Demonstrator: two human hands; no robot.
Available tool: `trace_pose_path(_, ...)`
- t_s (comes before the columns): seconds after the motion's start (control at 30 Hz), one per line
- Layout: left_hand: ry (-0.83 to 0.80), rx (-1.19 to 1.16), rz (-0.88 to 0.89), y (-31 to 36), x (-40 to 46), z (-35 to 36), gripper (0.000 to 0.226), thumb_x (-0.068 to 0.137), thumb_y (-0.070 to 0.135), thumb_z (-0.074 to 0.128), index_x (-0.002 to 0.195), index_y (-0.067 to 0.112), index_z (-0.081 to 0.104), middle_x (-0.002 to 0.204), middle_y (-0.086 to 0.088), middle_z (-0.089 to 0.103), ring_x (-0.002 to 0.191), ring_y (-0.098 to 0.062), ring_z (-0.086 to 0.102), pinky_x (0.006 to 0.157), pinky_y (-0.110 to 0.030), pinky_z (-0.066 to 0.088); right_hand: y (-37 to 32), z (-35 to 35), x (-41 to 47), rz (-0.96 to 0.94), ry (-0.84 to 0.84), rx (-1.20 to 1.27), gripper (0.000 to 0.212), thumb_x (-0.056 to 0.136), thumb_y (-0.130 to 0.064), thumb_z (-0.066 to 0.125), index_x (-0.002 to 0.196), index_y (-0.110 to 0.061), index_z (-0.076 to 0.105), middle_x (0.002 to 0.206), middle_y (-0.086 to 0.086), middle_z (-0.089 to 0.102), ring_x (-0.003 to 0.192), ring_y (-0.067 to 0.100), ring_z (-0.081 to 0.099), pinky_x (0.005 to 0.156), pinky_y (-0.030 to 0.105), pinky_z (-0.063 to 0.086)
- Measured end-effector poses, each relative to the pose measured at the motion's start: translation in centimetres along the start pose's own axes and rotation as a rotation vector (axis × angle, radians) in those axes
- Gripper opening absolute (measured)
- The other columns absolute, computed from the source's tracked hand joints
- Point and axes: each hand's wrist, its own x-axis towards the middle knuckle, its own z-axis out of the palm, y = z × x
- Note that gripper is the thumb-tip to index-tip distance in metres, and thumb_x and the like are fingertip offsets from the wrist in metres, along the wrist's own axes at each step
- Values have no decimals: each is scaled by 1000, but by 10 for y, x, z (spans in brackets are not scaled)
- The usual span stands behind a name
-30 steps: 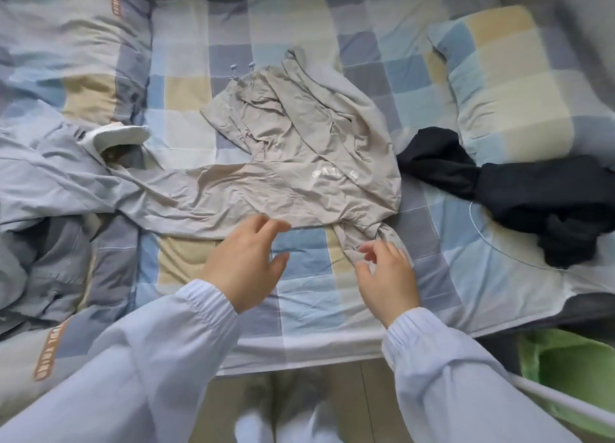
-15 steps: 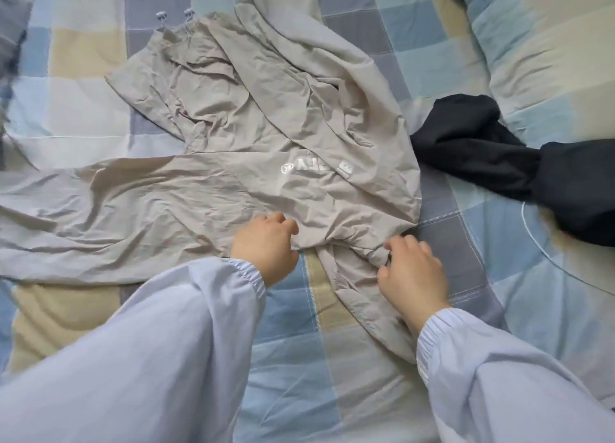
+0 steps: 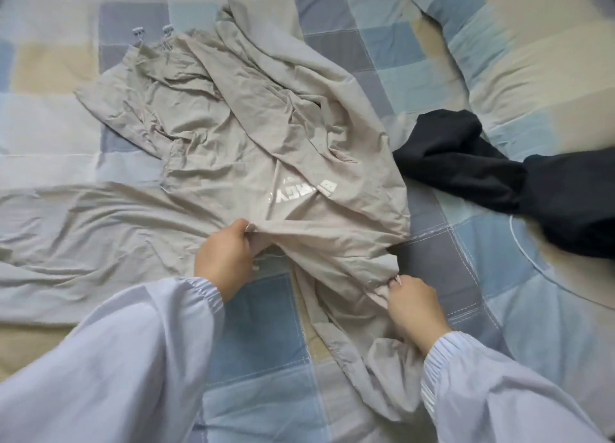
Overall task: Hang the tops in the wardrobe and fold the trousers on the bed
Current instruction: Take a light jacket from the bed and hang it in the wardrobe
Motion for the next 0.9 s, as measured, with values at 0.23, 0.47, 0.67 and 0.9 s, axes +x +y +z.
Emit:
trace_pose_path(0.23,-11,-151,-12,28,-40,-164,18,96,23,42,84,16,54,97,-17,65,94,-34,57,68,-33,33,-46,-132,-104,27,-429,753,47,82,-51,61,100,-9,71,94,9,72,88,25,67,87,36,52)
trace_pose_path(0.47,-62,-202,69,62,-117,-345,17,92,24,51,78,29,57,90,-3,67,91,-23,59,74,-28,41,-127,-300,-265,-134,-611,1196,74,65,-62,68,110,-3,68,108,22,65,106,37,60,100,45,44)
trace_pose_path(0.67,105,-377,220,104,-174,-480,30,92,23,49,62,29,48,59,9,51,68,-19,48,59,-25,36,-169,-403,-434,-481,-495,1479,23,86,-23,48,79,-5,61,68,12,64,60,25,63,71,34,49)
trace_pose_path(0.9,118,-505,215,127,-224,-507,10,82,6,57,89,13,55,88,-7,60,89,-22,56,71,-27,38,-236,-459,-541,-742,-582,1841,43,100,-24,30,90,4,62,78,13,66,71,21,65,75,29,54)
